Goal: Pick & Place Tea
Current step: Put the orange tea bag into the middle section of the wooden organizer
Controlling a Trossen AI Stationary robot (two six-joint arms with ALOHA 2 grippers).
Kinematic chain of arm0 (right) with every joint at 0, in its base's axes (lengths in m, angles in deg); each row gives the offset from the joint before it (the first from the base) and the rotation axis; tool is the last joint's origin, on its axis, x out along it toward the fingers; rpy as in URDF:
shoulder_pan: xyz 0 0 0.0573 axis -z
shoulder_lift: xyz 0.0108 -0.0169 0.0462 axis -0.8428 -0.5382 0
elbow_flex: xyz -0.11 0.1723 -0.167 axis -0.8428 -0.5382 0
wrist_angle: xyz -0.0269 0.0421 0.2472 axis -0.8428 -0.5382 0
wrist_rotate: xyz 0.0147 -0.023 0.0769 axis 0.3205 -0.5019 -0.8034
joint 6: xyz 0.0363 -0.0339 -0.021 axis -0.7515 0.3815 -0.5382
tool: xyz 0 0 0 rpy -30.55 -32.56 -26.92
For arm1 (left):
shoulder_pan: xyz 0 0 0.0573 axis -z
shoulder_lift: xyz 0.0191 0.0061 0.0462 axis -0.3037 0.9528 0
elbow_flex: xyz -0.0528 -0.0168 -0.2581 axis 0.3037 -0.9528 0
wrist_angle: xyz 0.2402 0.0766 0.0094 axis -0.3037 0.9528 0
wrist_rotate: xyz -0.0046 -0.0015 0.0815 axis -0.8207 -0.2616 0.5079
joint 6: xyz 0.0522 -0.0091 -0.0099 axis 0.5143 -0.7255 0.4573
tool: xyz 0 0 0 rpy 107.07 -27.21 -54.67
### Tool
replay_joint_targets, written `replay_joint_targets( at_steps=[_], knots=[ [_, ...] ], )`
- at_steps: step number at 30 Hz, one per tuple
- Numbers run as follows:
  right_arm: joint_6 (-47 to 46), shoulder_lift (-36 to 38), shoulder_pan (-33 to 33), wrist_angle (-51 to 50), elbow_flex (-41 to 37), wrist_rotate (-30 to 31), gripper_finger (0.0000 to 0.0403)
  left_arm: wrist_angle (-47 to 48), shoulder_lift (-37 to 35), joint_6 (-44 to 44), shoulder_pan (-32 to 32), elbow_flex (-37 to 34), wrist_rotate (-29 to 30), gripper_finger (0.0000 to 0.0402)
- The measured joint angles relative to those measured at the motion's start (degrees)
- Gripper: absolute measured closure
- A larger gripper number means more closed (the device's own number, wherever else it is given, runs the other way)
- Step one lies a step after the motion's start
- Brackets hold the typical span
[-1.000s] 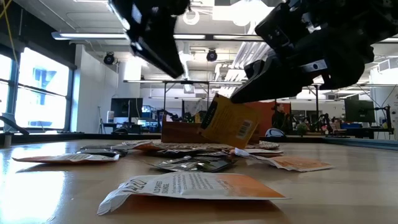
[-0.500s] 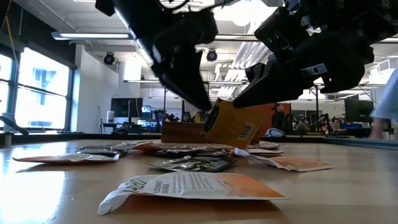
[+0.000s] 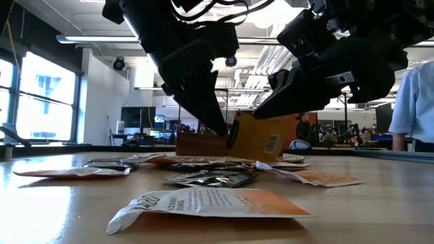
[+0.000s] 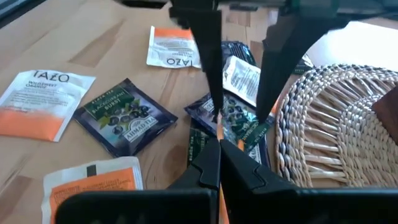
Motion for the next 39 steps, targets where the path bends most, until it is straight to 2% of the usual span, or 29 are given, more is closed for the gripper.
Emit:
replay_joint_targets(
  at_steps=[6,18,22,26,29,33,39],
  knots=[
    [0.0,0.0,0.0,0.0,0.0,0.3,0.0403,-0.1,-0.9,-0.4,0.0,0.0,-0.2,0.0262],
    [0.0,0.0,0.0,1.1,0.0,0.3,0.0403,-7.1,1.4,2.4,0.0,0.0,-1.9,0.0264],
    [0.0,0.0,0.0,2.4,0.1,0.4,0.0403,-7.2,1.4,3.2,-0.2,0.0,-1.6,0.0301],
    [0.0,0.0,0.0,2.3,0.1,1.5,0.0403,-6.8,1.4,4.1,-0.8,0.0,-2.0,0.0379],
    [0.0,0.0,0.0,2.3,0.1,2.5,0.0399,-6.6,1.4,4.2,-0.9,0.0,-1.3,0.0388],
    [0.0,0.0,0.0,2.3,0.1,2.3,0.0375,-6.3,1.4,6.2,-0.8,0.0,0.0,0.0388],
    [-2.2,0.0,-0.1,3.0,0.0,0.5,0.031,-6.1,1.4,11.4,-0.8,0.0,1.3,0.0398]
  ],
)
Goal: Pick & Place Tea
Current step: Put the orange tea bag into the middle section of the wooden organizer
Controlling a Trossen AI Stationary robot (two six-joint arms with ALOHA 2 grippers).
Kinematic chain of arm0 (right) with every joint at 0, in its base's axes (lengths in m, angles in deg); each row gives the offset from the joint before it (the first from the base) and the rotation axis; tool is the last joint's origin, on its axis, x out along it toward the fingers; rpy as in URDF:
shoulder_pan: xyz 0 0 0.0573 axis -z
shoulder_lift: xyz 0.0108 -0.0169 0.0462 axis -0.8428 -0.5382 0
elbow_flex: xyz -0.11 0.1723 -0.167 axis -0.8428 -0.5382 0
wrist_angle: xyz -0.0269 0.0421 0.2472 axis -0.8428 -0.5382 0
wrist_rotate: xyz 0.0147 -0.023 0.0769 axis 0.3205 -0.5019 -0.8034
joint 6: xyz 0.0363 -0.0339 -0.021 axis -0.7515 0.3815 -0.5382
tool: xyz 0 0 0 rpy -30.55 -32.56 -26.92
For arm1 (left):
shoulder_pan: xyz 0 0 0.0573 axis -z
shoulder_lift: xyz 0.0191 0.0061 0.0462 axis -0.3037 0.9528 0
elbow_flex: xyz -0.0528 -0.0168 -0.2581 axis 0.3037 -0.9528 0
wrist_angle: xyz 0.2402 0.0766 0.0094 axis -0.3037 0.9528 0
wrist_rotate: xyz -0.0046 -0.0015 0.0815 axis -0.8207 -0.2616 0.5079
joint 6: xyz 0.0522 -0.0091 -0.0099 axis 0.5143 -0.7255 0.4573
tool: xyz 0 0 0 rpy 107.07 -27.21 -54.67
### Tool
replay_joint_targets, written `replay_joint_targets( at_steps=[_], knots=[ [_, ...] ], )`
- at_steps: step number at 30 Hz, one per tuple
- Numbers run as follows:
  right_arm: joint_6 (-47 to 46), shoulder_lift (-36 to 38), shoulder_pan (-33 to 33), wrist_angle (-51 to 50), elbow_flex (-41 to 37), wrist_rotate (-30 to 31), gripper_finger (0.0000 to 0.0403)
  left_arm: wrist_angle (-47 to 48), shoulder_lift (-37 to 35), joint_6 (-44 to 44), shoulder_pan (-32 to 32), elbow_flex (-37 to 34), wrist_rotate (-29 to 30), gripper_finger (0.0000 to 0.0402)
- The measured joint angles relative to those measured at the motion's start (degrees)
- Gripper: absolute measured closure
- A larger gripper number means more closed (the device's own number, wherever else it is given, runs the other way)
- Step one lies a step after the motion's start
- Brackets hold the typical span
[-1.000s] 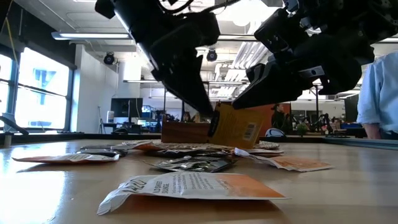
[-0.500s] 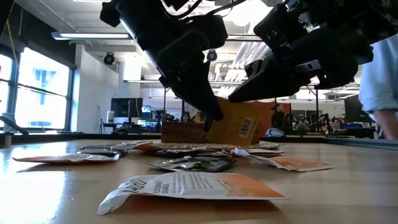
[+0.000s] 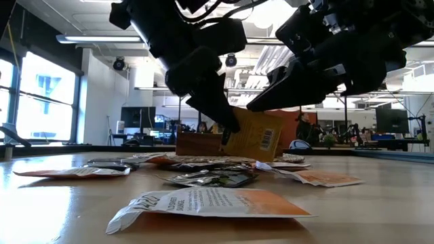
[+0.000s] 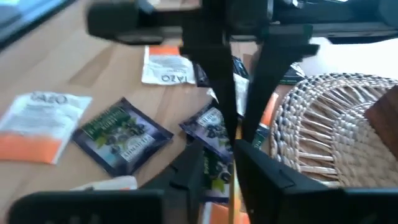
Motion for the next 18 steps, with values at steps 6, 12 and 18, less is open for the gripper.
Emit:
replay_joint_targets(
  at_steps=[6,12,18],
  knots=[
    [-4.9,1.9,0.0,2.2,-0.1,-2.9,0.0268,0.7,0.0,7.5,0.1,1.2,1.6,0.0401],
    [-5.0,12.4,0.0,-7.1,-0.1,-2.6,0.0264,7.1,0.0,13.4,2.1,5.0,7.1,0.0401],
    [-8.0,24.2,0.8,-25.9,0.0,-5.0,0.0263,11.5,-1.5,23.8,7.9,6.1,21.4,0.0401]
  ],
)
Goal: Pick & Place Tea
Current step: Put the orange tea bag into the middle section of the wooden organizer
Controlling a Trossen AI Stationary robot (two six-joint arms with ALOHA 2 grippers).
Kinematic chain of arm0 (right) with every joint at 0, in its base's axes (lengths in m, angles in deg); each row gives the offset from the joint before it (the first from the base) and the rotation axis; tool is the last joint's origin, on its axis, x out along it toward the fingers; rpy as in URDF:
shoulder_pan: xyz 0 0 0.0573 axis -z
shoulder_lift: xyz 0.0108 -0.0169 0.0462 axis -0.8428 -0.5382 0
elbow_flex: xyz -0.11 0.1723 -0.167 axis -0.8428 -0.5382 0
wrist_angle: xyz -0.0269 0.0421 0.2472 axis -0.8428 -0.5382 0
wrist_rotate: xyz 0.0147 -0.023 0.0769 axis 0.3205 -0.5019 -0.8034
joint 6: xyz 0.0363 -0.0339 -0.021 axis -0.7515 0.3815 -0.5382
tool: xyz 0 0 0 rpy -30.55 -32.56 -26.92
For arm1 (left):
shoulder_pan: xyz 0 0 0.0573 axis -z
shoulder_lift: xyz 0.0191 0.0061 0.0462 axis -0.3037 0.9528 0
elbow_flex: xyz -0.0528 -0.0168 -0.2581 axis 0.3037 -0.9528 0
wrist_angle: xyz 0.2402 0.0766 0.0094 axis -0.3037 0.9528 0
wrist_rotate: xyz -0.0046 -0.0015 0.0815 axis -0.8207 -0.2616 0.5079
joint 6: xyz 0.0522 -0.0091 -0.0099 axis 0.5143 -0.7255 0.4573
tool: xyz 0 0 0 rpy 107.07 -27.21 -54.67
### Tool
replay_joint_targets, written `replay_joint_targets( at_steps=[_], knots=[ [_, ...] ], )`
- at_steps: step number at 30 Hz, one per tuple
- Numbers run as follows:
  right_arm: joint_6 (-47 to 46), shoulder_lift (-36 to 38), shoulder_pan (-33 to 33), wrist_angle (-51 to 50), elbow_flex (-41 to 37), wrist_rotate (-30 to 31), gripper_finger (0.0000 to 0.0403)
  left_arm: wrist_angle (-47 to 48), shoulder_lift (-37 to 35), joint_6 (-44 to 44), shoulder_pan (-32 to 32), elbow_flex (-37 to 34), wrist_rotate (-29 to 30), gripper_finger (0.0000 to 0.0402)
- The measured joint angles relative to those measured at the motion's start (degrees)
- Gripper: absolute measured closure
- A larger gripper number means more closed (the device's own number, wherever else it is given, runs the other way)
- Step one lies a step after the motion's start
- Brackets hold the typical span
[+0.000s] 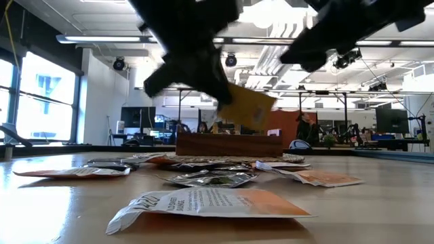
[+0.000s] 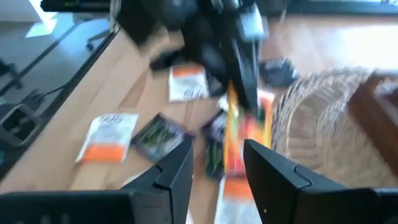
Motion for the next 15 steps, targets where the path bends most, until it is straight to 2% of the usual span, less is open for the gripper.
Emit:
replay_joint_targets(
  at_steps=[3,7,10,15],
  knots=[
    [-3.3,2.3,1.2,-4.4,0.0,-3.7,0.0263,-1.1,-2.9,5.2,3.7,0.5,1.4,0.0401],
    [-4.2,1.3,3.7,-1.4,0.0,-8.7,0.0263,0.9,-5.9,9.1,7.8,0.1,0.8,0.0402],
    [-5.1,-1.4,6.5,4.6,0.0,-13.9,0.0263,0.6,-7.4,11.4,10.0,0.3,-2.4,0.0401],
    [-11.2,-9.7,10.2,21.5,0.0,-30.3,0.0263,-2.7,-7.3,17.9,11.2,0.1,-2.9,0.0401]
  ],
)
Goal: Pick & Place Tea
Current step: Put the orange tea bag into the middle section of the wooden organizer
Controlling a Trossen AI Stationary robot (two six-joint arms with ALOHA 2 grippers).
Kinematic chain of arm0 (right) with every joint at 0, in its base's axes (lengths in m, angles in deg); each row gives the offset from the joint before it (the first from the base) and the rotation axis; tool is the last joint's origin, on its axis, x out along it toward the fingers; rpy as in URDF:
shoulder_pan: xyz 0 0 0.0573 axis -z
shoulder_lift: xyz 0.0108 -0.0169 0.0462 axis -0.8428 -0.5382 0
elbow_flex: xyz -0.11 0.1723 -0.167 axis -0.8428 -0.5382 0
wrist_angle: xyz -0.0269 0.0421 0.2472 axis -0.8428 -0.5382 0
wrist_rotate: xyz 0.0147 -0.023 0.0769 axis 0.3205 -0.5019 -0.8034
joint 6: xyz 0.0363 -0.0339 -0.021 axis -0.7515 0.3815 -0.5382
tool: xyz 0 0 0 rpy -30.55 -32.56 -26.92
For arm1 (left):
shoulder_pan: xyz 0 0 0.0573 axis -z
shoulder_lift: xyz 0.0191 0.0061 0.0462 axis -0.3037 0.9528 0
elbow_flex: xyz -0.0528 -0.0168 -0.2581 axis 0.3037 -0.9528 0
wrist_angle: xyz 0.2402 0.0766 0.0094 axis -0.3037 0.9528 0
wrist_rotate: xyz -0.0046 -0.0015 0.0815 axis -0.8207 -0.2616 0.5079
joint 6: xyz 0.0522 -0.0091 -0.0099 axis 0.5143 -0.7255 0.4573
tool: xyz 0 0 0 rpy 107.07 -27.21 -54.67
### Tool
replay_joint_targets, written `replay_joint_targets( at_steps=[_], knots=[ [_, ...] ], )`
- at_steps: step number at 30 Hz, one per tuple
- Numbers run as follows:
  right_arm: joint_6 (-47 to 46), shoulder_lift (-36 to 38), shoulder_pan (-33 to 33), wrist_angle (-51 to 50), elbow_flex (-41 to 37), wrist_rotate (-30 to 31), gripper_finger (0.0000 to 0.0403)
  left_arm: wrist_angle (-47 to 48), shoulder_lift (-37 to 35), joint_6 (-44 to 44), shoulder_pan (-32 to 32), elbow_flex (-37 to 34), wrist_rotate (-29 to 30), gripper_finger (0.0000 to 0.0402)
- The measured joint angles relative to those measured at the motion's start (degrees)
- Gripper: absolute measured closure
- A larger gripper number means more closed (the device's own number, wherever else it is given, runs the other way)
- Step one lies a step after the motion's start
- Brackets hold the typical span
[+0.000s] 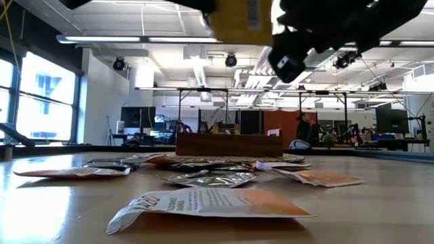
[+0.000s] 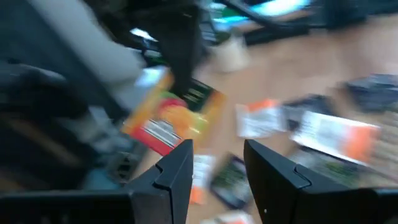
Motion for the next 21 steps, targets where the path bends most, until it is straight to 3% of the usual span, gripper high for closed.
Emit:
replay_joint_targets(
  at_steps=[2,6,13,21],
  knots=[
    [-4.0,-4.0,1.0,6.0,0.0,-5.9,0.0263,-1.5,0.3,3.7,-0.1,-0.1,0.0,0.0401],
    [-12.0,-11.7,1.9,14.7,-0.1,-9.4,0.0263,-5.9,0.2,11.3,0.0,-0.1,-0.7,0.0401],
    [-21.8,-19.1,2.1,37.1,0.0,-18.4,0.0263,-5.9,0.2,14.4,-0.1,-0.1,-0.8,0.0401],
    [-22.0,-19.4,2.4,31.0,0.0,-17.6,0.0263,-10.1,0.2,22.2,-1.7,-0.1,-1.7,0.0401]
  ],
)
